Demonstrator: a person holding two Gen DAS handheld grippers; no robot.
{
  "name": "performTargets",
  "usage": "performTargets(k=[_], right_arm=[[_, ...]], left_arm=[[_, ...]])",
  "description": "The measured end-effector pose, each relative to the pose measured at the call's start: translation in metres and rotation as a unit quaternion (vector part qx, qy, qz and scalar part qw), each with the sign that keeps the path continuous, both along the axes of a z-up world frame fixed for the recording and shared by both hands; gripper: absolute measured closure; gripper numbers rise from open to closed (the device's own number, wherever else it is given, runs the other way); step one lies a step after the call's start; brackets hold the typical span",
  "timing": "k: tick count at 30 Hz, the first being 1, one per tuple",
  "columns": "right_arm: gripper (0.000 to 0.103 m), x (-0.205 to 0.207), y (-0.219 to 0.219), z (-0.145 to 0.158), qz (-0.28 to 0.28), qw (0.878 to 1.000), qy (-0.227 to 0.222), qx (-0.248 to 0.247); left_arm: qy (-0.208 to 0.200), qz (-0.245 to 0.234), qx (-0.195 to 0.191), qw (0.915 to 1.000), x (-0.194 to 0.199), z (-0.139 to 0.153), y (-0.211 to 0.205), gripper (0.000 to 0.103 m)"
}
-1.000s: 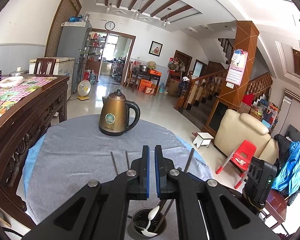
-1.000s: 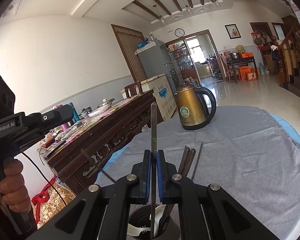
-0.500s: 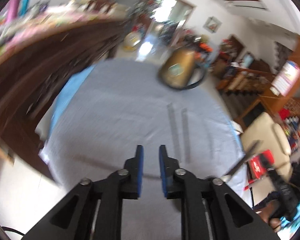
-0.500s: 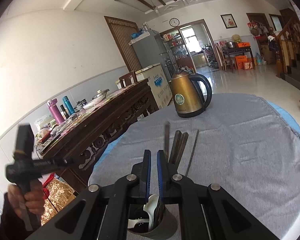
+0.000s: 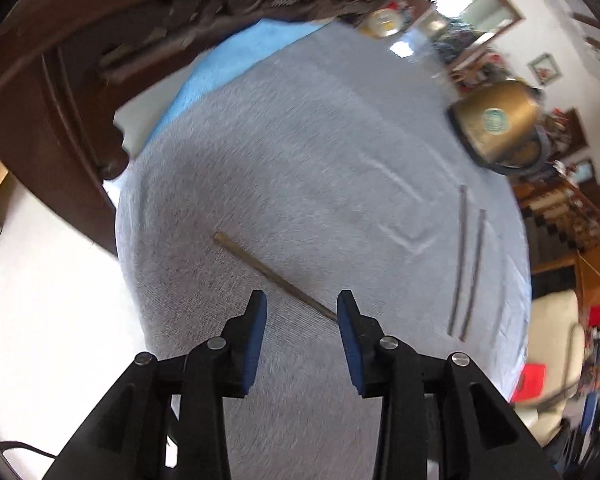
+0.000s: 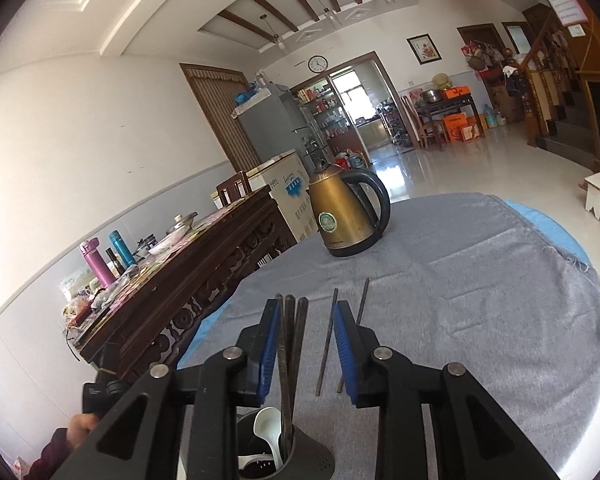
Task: Organize utensils
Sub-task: 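Move the left tool back to the cloth and grasp another dark chopstick, then lower the chopstick into the black cup and open the left tool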
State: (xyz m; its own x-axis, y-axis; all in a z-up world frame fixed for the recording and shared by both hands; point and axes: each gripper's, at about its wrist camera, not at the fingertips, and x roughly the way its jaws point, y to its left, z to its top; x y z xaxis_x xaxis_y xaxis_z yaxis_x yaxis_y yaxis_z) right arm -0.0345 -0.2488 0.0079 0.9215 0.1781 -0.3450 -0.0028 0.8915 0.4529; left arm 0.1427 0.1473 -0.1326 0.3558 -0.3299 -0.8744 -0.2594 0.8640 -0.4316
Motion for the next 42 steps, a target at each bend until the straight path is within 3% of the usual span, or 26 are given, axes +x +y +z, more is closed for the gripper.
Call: performTargets(k=[4,13,18,22,24,26,32,38,42], right_arm=[[0.073,0.001,-0.005,-0.006,0.000,1.000,0.003,0.003],[0.073,0.006,-0.027,-0.024,-0.007,0.999,0.016,0.033],[0.073,0.007,-0.037,-0.032,-0.015,0.999,0.023,0.045],[0.073,0.004,-0.047,-0.035,-0.024,0.998,0.024,0.053],[0.073,0.001,-0.050,-0.033,-0.029,0.998,0.021,0.055],[0.073,-0.002,-0.051,-0.031,-0.034,0.998,0.019,0.054],[0.073,-0.007,-0.052,-0.023,-0.041,0.998,0.012,0.049],[0.073,-0.004,-0.038,-0.020,-0.032,0.999,0.012,0.037],[0.073,-0.002,-0.031,-0.018,-0.032,0.999,0.012,0.028]], left_arm=[[0.051,0.020,0.010,0.9984,0.014,-0.019,-0.008,0.066],[0.039,0.022,0.073,0.9964,0.040,-0.012,-0.028,0.067],[0.013,-0.012,0.138,0.9902,0.056,-0.009,-0.047,0.088],[-0.007,-0.046,0.176,0.9833,0.066,-0.008,-0.061,0.091],[-0.017,-0.049,0.168,0.9844,0.068,-0.007,-0.063,0.096],[-0.020,-0.052,0.135,0.9893,0.065,-0.005,-0.062,0.098],[-0.077,-0.073,0.130,0.9858,0.037,0.023,-0.067,0.099],[-0.157,-0.089,0.109,0.9774,0.003,0.079,-0.071,0.099],[-0.228,-0.097,0.097,0.9639,-0.018,0.125,-0.086,0.099]])
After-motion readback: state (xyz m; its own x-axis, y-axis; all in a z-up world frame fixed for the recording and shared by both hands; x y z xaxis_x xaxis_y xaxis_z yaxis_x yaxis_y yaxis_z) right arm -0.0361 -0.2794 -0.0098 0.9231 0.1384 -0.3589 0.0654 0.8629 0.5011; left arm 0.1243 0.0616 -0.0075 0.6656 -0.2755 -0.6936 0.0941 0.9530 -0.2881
